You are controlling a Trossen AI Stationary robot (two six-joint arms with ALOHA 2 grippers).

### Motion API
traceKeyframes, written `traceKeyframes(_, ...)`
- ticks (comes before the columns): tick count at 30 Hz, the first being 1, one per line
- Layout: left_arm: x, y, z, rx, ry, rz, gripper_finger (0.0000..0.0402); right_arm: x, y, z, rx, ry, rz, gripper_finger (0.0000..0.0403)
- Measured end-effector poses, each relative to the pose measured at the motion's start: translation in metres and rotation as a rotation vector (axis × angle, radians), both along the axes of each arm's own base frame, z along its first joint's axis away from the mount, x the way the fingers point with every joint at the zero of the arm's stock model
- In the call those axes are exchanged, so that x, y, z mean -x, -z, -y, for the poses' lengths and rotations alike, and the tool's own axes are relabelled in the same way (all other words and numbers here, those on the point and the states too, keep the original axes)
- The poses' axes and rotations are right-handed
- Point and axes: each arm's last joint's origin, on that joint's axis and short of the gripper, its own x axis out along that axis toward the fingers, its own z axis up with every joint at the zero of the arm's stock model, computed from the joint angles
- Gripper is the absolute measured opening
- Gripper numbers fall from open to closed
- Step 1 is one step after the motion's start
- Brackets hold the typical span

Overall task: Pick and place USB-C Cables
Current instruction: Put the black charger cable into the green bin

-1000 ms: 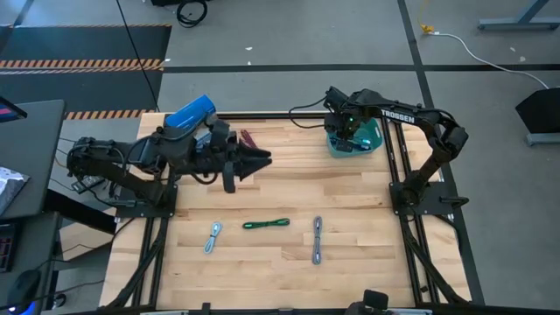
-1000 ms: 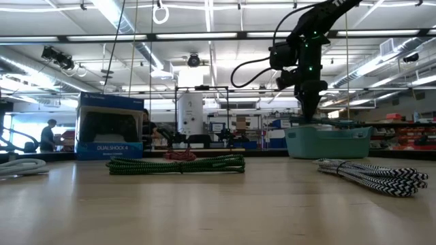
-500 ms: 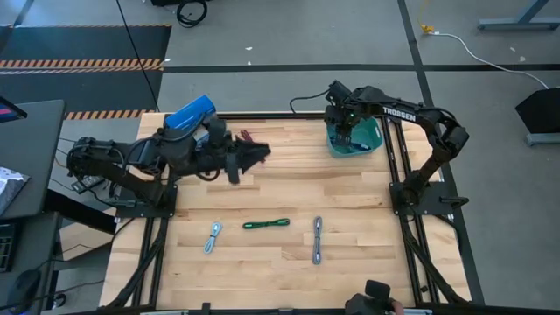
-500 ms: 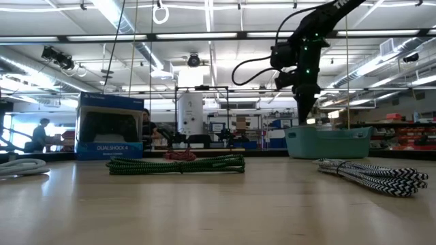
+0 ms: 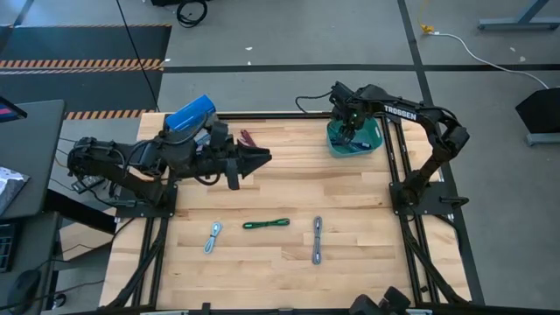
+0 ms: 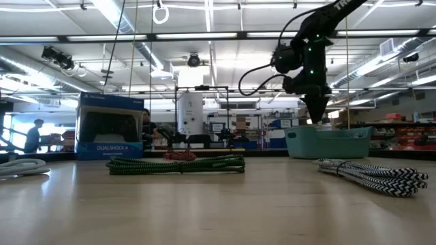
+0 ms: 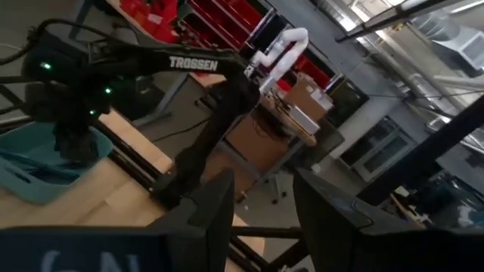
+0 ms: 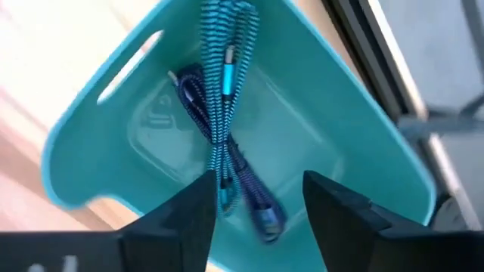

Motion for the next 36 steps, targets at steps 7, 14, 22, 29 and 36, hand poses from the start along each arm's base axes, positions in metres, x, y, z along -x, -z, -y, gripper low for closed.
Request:
traceKeyframes(7, 0.000, 0.017, 0.003, 0.079, 0.048, -0.153, 0.0144, -0.009, -0.016, -0.006, -0.015, 0.181, 0.071, 0.0245)
traceKeyframes(14, 0.016, 0.025, 0.008, 0.113, 0.050, -0.277, 0.0144, -0.023, -0.035, -0.013, 0.001, 0.174, 0.146, 0.0258)
traceKeyframes(22, 0.025, 0.023, 0.002, 0.095, -0.037, -0.290, 0.0143, -0.028, -0.030, -0.026, -0.029, 0.078, 0.098, 0.0254)
traceKeyframes(29, 0.027, 0.036, 0.009, 0.071, -0.055, -0.398, 0.0144, -0.028, -0.026, -0.026, -0.103, 0.100, 0.151, 0.0251)
traceKeyframes(36, 0.026, 0.034, 0.002, 0.201, -0.151, -0.341, 0.0142, -0.033, -0.017, -0.020, 0.035, 0.027, 0.153, 0.0242)
